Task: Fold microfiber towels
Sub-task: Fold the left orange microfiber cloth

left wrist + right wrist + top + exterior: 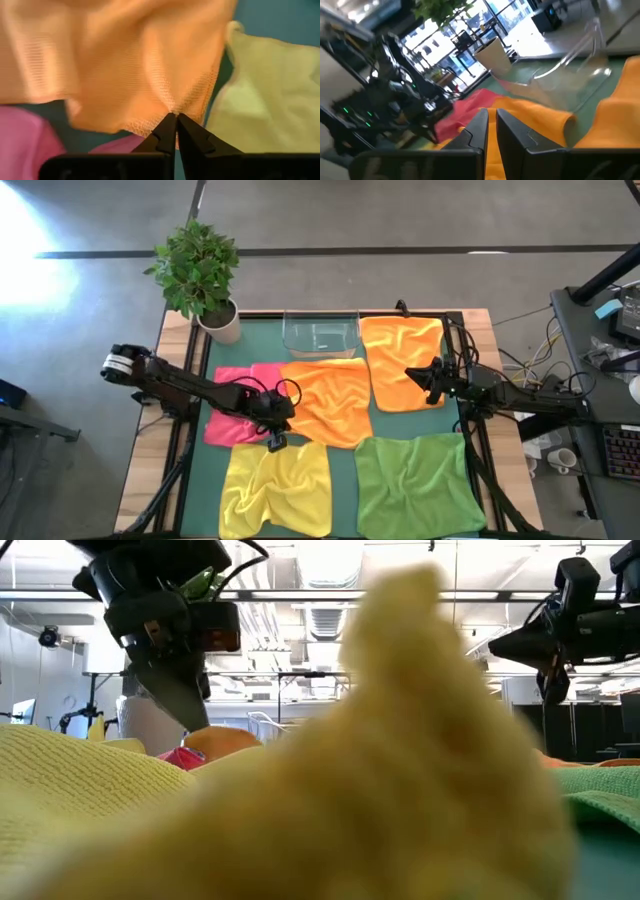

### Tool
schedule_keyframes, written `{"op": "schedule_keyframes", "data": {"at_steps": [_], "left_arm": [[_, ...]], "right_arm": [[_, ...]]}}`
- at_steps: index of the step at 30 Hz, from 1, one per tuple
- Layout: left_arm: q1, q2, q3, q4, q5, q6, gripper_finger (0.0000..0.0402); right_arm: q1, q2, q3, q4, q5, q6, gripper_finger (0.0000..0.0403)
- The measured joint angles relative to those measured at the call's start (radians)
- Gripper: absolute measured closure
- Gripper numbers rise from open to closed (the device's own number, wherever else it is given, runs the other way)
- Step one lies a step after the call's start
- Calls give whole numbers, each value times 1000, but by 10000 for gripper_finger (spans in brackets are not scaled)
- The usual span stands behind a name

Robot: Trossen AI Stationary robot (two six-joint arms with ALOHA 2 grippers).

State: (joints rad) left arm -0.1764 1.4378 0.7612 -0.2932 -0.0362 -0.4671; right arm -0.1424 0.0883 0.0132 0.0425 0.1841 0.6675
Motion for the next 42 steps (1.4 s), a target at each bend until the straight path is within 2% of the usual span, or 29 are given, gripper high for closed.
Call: {"op": "schedule_keyframes", "data": {"at_steps": [10, 15, 24, 27, 31, 34, 38, 42], "left_arm": [[2, -65, 0, -119, -151, -52, 402], [6, -86, 1, -121, -212, -54, 401], [7, -91, 18, -241, -235, -52, 401], [7, -91, 26, -246, -237, -51, 401], [7, -91, 27, -248, -253, -51, 401], [7, -91, 26, -248, -253, -50, 401], [9, -91, 26, -248, -253, -50, 401], [14, -97, 28, -272, -253, -50, 401]], "right_arm": [[0, 0, 0, 28, -2, 40, 374], [0, 0, 0, 65, -65, 43, 374], [0, 34, 72, 64, -96, -27, 363], [0, 78, 129, 27, -107, -89, 341], [0, 167, 225, -109, -117, -140, 307], [1, 256, 291, -146, -198, -171, 289], [1, 389, 379, -171, -312, -238, 279], [1, 520, 480, -286, -326, -282, 278]]}}
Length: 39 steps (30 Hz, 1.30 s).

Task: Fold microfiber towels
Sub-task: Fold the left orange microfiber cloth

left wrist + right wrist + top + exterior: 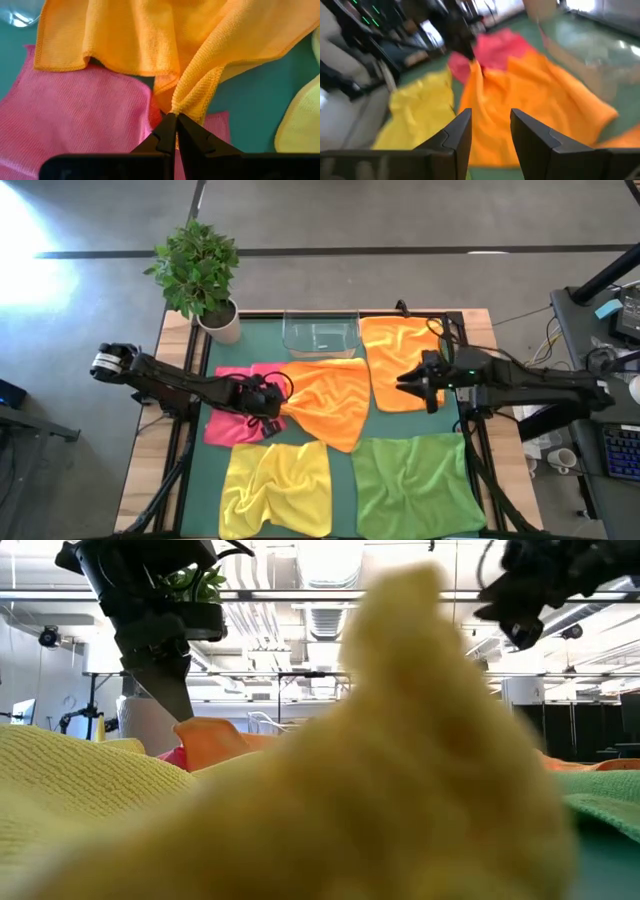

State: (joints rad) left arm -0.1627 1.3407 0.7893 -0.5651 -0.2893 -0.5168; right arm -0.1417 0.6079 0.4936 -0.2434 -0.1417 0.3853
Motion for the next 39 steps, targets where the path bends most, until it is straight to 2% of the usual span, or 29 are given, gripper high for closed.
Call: {"op": "schedule_keyframes", "data": {"at_steps": [5, 12, 23, 27, 32, 39], "left_arm": [[1, -9, 2, -3, 2, 9, 401], [1, -17, 2, 2, 3, 9, 401], [1, -27, 3, 7, 5, 9, 401], [1, -29, 3, 7, 5, 9, 401], [1, -29, 3, 7, 5, 9, 401], [1, -29, 3, 7, 5, 9, 401]], "right_arm": [[36, 140, 111, -98, -43, -65, 277], [160, 343, 215, -117, -45, -85, 277], [337, 651, 366, -103, 38, -96, 277], [370, 754, 437, -89, 46, -125, 277], [393, 882, 521, -89, 108, -171, 277], [399, 1031, 596, -95, 109, -213, 277]]}}
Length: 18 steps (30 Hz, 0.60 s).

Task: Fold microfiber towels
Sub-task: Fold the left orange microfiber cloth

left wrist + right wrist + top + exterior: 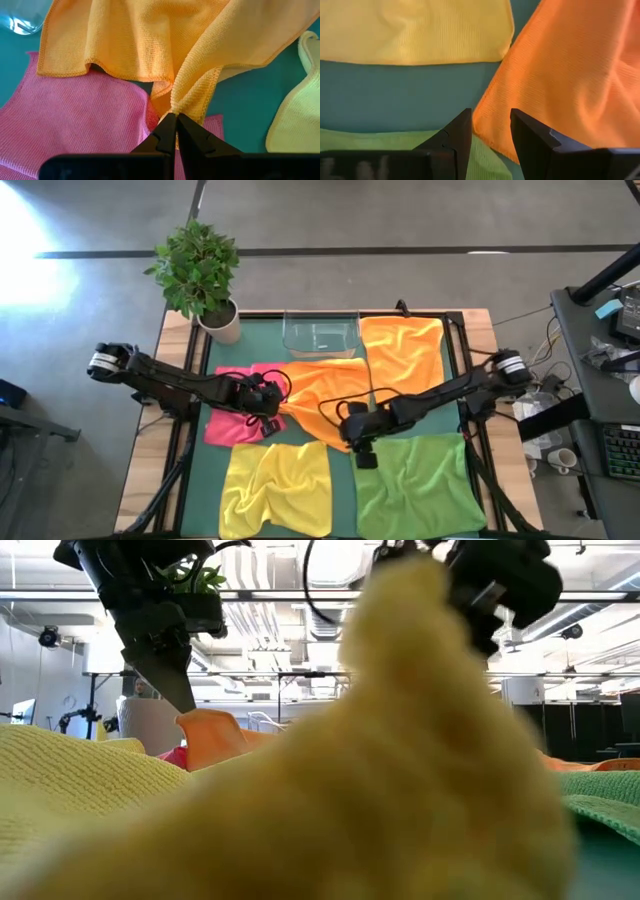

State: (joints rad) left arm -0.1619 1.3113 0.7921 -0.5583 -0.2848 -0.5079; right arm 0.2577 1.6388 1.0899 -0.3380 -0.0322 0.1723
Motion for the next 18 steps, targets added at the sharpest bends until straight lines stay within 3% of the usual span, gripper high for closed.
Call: {"op": "schedule_keyframes", "data": {"at_steps": [7, 18], "left_arm": [[0, 0, 0, 0, 0, 0, 401], [0, 0, 0, 5, 0, 0, 401]], "right_arm": [[2, 106, 33, -1, -1, -2, 277], [5, 149, 12, 25, -27, 59, 277]]}}
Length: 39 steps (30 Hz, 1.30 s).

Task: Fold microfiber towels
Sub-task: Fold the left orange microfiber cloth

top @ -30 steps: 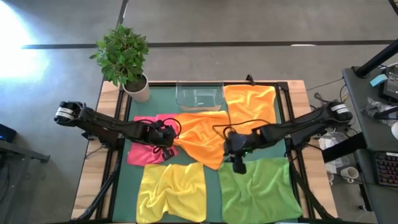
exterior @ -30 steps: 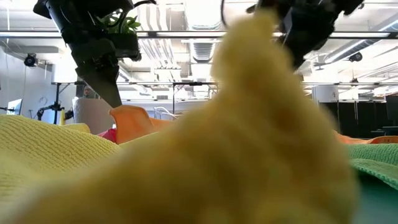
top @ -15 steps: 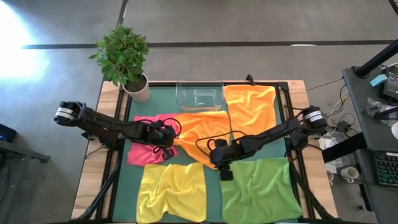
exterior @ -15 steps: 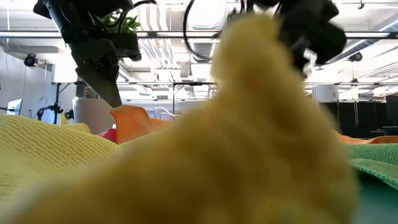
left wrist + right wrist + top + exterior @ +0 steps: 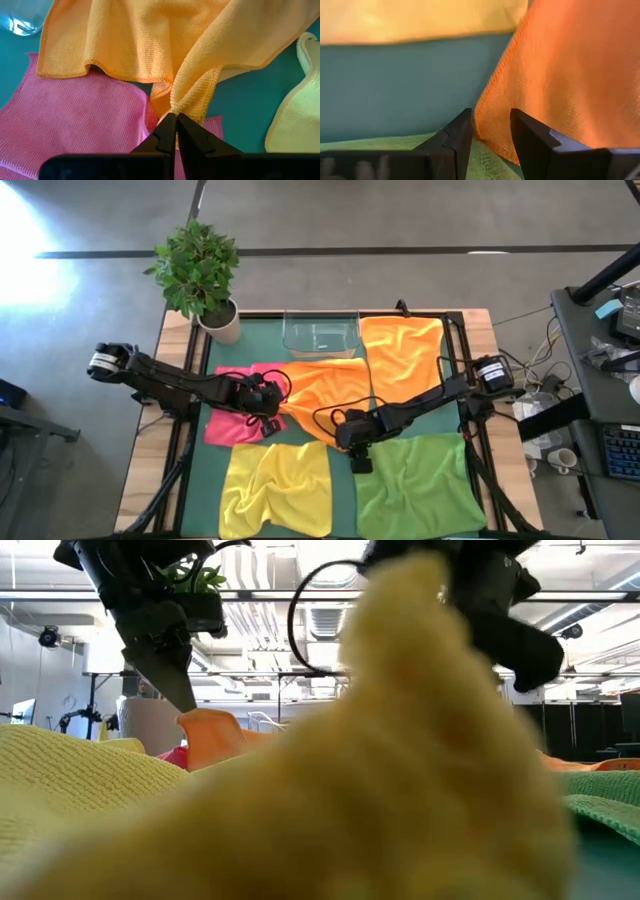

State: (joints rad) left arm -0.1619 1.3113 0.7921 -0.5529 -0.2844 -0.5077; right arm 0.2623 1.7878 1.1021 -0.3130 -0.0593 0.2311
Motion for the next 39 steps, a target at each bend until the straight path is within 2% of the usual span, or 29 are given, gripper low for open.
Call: {"op": "schedule_keyframes", "data": {"at_steps": [9, 21, 24, 30, 36, 39], "left_arm": [[-2, 0, 0, 3, 0, 0, 401], [-3, 0, 0, 6, 136, 29, 401], [-3, 0, 0, 6, 174, 50, 401], [-3, 0, 0, 6, 238, 52, 401], [-4, 0, 0, 7, 352, 52, 401], [-5, 0, 0, 18, 372, 52, 401]], "right_arm": [[2, 69, -6, 9, 40, 89, 283], [2, 101, -7, 3, 67, 172, 383], [7, 90, 4, -12, 69, 191, 392], [31, 53, 80, -103, 91, 217, 394], [52, 23, 181, -301, 161, 246, 394], [64, 17, 233, -406, 172, 256, 394]]}}
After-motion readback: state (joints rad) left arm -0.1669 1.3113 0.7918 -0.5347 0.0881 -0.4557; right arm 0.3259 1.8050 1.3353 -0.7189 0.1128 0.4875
